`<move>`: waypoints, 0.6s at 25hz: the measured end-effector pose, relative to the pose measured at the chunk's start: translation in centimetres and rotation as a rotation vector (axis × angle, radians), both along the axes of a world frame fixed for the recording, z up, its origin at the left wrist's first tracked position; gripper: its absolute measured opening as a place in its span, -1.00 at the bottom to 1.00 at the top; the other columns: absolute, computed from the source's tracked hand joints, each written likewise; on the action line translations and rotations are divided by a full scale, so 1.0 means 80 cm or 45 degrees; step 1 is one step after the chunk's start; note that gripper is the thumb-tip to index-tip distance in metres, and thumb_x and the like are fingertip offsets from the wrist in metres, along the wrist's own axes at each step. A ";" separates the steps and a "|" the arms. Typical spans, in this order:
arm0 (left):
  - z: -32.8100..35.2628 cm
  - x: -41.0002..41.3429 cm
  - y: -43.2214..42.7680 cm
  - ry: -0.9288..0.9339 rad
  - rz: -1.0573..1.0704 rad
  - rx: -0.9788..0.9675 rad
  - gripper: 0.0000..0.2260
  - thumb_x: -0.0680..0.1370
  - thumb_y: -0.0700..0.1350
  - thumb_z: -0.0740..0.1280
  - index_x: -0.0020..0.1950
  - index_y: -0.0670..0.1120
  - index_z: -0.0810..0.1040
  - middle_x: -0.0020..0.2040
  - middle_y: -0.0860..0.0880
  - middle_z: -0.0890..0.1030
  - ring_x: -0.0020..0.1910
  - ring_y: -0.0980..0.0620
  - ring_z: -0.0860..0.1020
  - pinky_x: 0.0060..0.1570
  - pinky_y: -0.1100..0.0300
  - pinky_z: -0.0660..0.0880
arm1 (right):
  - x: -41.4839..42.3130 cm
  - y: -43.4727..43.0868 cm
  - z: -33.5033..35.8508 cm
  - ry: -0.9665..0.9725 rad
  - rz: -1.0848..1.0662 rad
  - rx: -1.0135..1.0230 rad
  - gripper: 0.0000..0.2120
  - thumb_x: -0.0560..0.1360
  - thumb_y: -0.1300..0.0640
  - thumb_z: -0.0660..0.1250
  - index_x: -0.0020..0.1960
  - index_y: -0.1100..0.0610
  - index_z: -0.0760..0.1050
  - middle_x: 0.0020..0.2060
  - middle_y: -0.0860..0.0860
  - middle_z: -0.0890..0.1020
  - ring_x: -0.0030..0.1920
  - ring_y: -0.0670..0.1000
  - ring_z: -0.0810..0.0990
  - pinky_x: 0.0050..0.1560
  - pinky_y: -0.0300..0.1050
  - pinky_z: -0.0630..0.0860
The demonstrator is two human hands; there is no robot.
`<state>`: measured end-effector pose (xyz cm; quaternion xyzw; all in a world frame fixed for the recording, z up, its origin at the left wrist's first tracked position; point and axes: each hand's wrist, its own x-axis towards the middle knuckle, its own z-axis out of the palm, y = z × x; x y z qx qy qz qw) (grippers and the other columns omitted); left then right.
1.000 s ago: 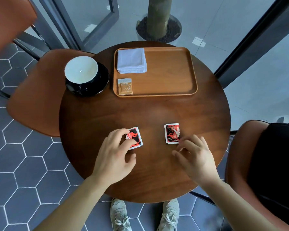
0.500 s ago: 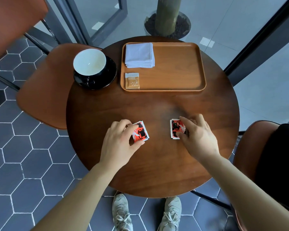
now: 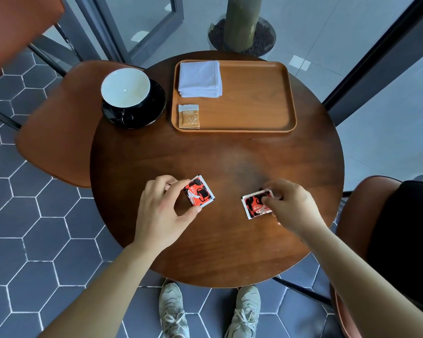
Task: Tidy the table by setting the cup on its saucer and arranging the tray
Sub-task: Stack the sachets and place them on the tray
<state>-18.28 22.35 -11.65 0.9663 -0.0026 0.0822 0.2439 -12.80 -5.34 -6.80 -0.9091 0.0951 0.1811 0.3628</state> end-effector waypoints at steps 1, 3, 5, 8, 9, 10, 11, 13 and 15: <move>-0.001 -0.001 -0.001 -0.006 0.017 -0.005 -0.51 0.39 0.20 0.43 0.26 0.02 0.57 0.16 0.02 0.49 0.06 -0.01 0.42 0.05 0.00 0.47 | 0.000 0.001 0.003 0.040 -0.085 0.074 -0.90 0.46 0.15 0.38 -0.04 0.00 0.55 -0.32 -0.10 0.64 -0.41 0.00 0.65 -0.33 -0.12 0.53; -0.004 -0.003 -0.003 -0.020 0.043 -0.024 -0.52 0.39 0.19 0.46 0.24 0.03 0.58 0.17 0.01 0.49 0.07 -0.02 0.43 0.08 0.00 0.45 | -0.004 0.000 0.008 0.015 -0.205 0.053 -0.90 0.45 0.04 0.39 -0.17 -0.01 0.48 -0.34 -0.03 0.66 -0.42 0.04 0.66 -0.34 -0.08 0.54; -0.006 -0.005 -0.003 -0.028 0.047 -0.032 -0.53 0.39 0.19 0.46 0.24 0.03 0.58 0.18 0.02 0.49 0.07 -0.02 0.43 0.10 0.01 0.43 | -0.011 -0.006 0.008 -0.194 -0.057 -0.363 -0.80 0.44 -0.13 0.39 -0.17 -0.02 0.50 -0.29 -0.08 0.62 -0.27 0.06 0.63 -0.32 -0.09 0.50; -0.010 -0.005 -0.004 -0.054 0.051 -0.004 -0.53 0.41 0.18 0.46 0.24 0.02 0.58 0.18 0.00 0.50 0.08 -0.03 0.44 0.10 0.01 0.42 | -0.018 -0.006 0.005 -0.335 0.017 -0.450 -0.71 0.43 -0.17 0.42 -0.02 0.03 0.57 -0.16 -0.06 0.57 -0.14 0.10 0.60 -0.27 -0.09 0.44; -0.011 -0.006 -0.005 -0.056 0.054 0.008 -0.54 0.41 0.17 0.46 0.24 0.01 0.59 0.18 0.00 0.50 0.08 -0.04 0.44 0.10 0.00 0.42 | -0.019 -0.001 0.002 -0.306 0.037 -0.442 -0.67 0.43 -0.17 0.43 0.06 0.04 0.57 -0.11 -0.03 0.56 -0.09 0.11 0.60 -0.25 -0.09 0.42; -0.011 -0.006 -0.005 -0.059 0.055 0.015 -0.54 0.41 0.16 0.47 0.24 0.01 0.59 0.18 -0.01 0.50 0.08 -0.04 0.45 0.10 0.00 0.43 | -0.019 0.005 -0.001 -0.290 0.076 -0.485 -0.65 0.43 -0.15 0.44 0.11 0.04 0.57 -0.07 -0.02 0.53 -0.04 0.12 0.58 -0.23 -0.10 0.39; -0.010 -0.006 -0.005 -0.064 0.053 0.020 -0.55 0.41 0.15 0.47 0.24 0.00 0.60 0.18 -0.02 0.50 0.08 -0.05 0.45 0.10 -0.01 0.43 | -0.017 0.010 -0.005 -0.285 0.115 -0.526 -0.65 0.43 -0.12 0.45 0.12 0.04 0.56 -0.06 -0.02 0.50 -0.01 0.12 0.56 -0.23 -0.10 0.36; -0.009 -0.006 -0.005 -0.070 0.046 0.028 -0.55 0.41 0.14 0.47 0.24 0.00 0.60 0.18 -0.03 0.51 0.08 -0.06 0.46 0.10 -0.02 0.44 | -0.009 0.020 -0.007 -0.244 0.110 -0.505 -0.69 0.39 -0.07 0.48 0.05 0.03 0.53 -0.10 -0.04 0.48 -0.04 0.10 0.53 -0.24 -0.11 0.34; -0.008 -0.006 -0.006 -0.075 0.041 0.034 -0.55 0.42 0.15 0.46 0.24 -0.01 0.60 0.18 -0.04 0.51 0.09 -0.06 0.47 0.11 -0.02 0.44 | -0.002 0.026 -0.006 -0.158 0.009 -0.303 -0.75 0.36 0.00 0.52 -0.12 0.02 0.48 -0.21 -0.06 0.55 -0.20 0.05 0.56 -0.32 -0.13 0.35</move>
